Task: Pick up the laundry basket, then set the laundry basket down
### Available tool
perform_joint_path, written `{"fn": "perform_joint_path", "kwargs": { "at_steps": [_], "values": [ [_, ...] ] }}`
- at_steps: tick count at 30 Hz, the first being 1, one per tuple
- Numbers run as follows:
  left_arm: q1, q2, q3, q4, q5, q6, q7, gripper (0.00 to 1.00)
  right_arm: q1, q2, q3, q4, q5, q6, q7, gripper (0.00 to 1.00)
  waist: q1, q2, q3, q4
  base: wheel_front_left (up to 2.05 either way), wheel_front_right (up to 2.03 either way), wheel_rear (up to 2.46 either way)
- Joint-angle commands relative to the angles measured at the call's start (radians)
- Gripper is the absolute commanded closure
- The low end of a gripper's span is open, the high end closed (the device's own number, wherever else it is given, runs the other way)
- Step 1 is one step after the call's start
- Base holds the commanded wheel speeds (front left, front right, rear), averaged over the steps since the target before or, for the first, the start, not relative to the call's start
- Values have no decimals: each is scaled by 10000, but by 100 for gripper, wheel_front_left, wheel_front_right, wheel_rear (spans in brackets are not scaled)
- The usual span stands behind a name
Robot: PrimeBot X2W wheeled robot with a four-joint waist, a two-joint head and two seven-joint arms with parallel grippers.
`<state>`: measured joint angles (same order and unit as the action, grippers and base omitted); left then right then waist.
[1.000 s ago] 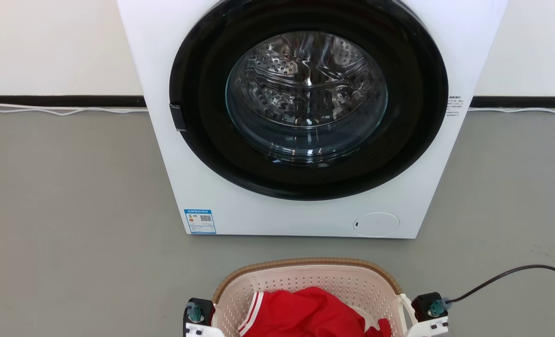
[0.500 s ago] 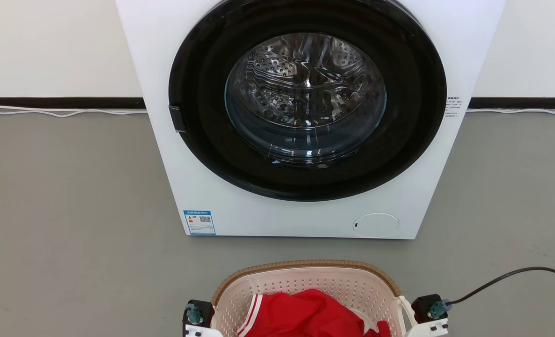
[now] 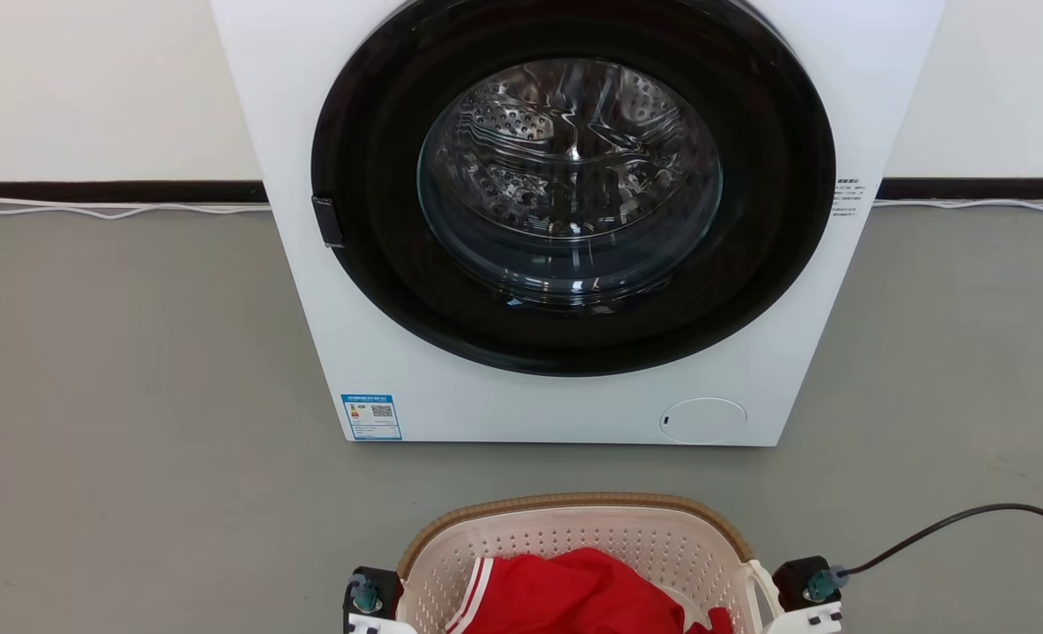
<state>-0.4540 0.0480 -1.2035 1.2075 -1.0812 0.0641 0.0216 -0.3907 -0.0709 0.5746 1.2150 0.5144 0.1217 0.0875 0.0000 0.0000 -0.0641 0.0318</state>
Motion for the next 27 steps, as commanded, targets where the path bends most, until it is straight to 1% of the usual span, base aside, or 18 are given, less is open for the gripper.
{"fn": "perform_joint_path", "kwargs": {
  "at_steps": [1,17,27],
  "values": [
    [-390,22,45,-89,2,-97,-120,100,-325,206,273,-211,31,90,-250,100,0,0,3,-9,0,0,0],
    [-505,22,-166,-33,-89,-84,-131,100,-436,206,511,-130,331,90,-362,100,0,0,142,-18,0,0,0],
    [-650,22,-205,39,-205,-78,-197,100,-554,206,644,-134,511,90,-529,100,0,0,450,-12,0,0,0]
  ]
}}
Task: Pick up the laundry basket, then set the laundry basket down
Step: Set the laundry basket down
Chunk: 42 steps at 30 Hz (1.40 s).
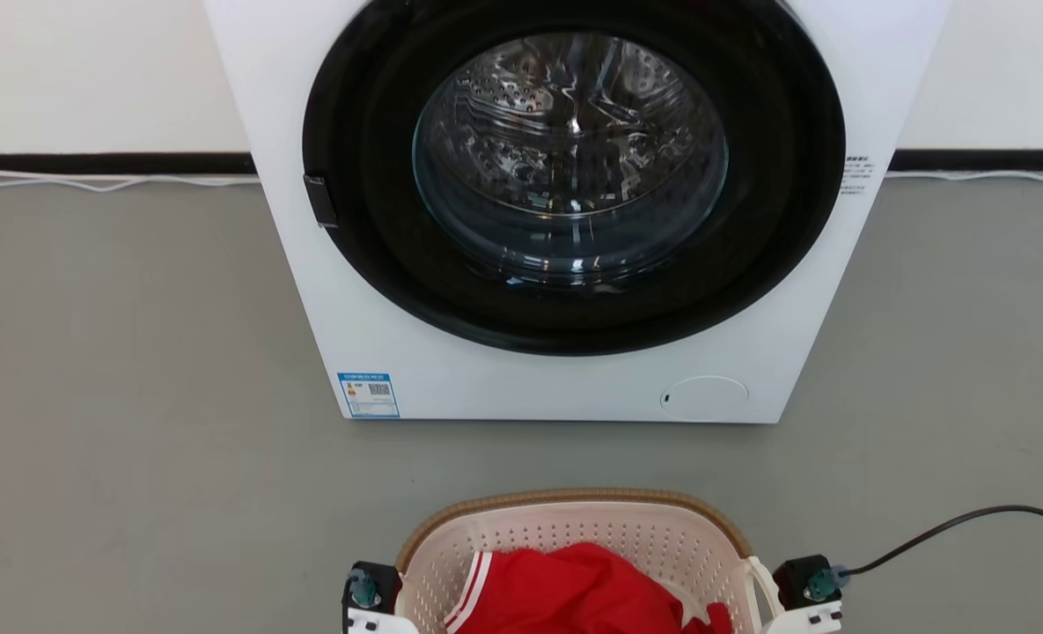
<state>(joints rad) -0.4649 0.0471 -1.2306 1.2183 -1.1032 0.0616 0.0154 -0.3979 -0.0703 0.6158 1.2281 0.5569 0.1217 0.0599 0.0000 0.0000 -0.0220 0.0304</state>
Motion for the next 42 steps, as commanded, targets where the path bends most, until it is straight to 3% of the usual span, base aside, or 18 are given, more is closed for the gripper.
{"fn": "perform_joint_path", "kwargs": {
  "at_steps": [1,8,30,42],
  "values": [
    [-577,31,65,-63,5,-43,-147,100,-496,201,246,-292,113,90,-291,100,0,0,94,3,0,0,0],
    [-971,31,139,39,-87,-10,-329,100,-792,201,300,-374,299,90,-563,100,0,0,792,24,0,0,0],
    [-3884,44,456,447,143,73,-1949,100,-3682,201,-270,377,-27,90,-2394,100,0,0,4649,114,0,0,0],
    [-5339,43,540,518,337,144,-2509,100,-5129,201,-1070,614,-1102,90,-2947,100,0,0,6803,140,0,0,0]
  ]
}}
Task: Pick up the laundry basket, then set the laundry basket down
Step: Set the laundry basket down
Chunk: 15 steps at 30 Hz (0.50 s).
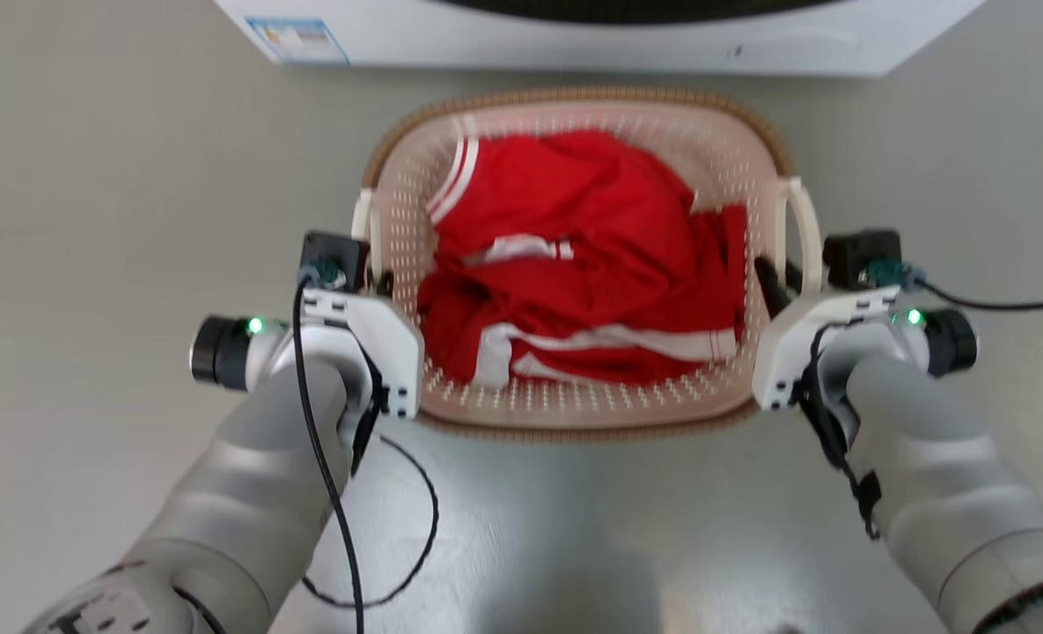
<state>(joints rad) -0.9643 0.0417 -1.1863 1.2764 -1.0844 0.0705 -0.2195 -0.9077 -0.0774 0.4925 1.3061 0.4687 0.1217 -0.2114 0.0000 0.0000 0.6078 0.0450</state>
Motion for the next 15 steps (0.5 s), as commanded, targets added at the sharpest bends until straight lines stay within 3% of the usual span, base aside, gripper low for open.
{"fn": "perform_joint_path", "kwargs": {
  "at_steps": [1,15],
  "values": [
    [-458,108,119,-57,157,54,-194,100,-135,272,47,-163,-365,90,-267,100,0,0,667,-12,0,0,0],
    [-1394,189,321,13,319,36,-402,100,-748,272,-2049,-155,-2412,90,-439,100,0,0,2064,-11,0,0,0]
  ]
}}
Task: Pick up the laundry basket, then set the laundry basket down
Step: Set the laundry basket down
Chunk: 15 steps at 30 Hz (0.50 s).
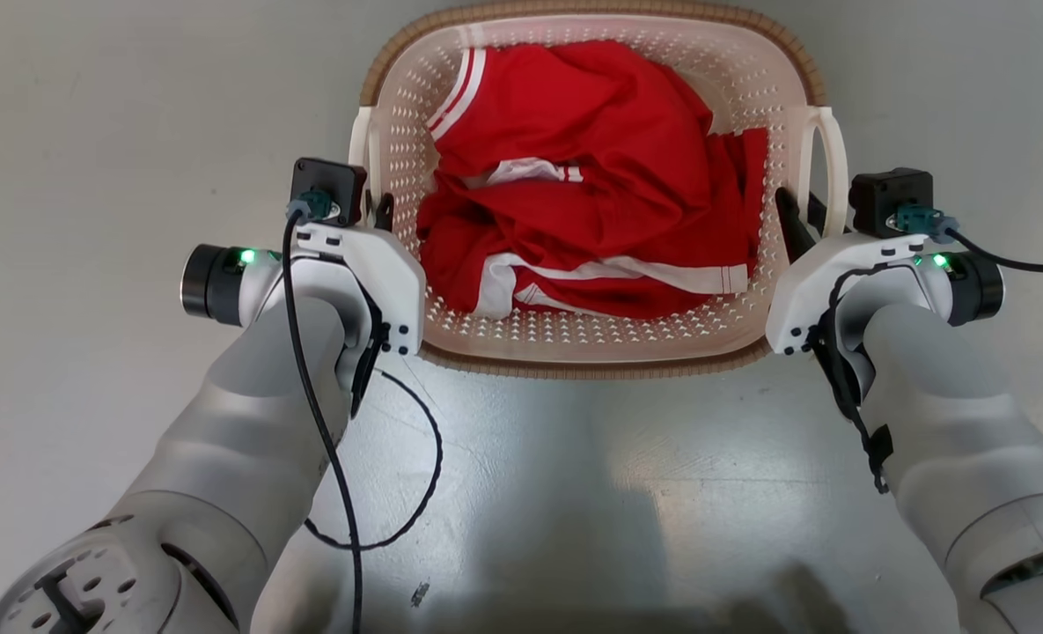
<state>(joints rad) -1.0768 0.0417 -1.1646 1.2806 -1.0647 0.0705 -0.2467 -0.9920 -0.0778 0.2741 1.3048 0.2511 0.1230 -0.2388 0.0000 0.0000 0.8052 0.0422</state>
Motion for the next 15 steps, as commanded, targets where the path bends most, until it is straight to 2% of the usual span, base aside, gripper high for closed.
{"fn": "perform_joint_path", "kwargs": {
  "at_steps": [1,15],
  "values": [
    [-311,188,138,-28,123,37,-134,100,79,275,26,-141,-347,77,-170,100,0,0,146,25,0,0,0],
    [-615,282,676,-472,638,183,-149,100,-81,275,-1200,-141,-1537,77,-206,100,0,0,639,107,0,0,0]
  ]
}}
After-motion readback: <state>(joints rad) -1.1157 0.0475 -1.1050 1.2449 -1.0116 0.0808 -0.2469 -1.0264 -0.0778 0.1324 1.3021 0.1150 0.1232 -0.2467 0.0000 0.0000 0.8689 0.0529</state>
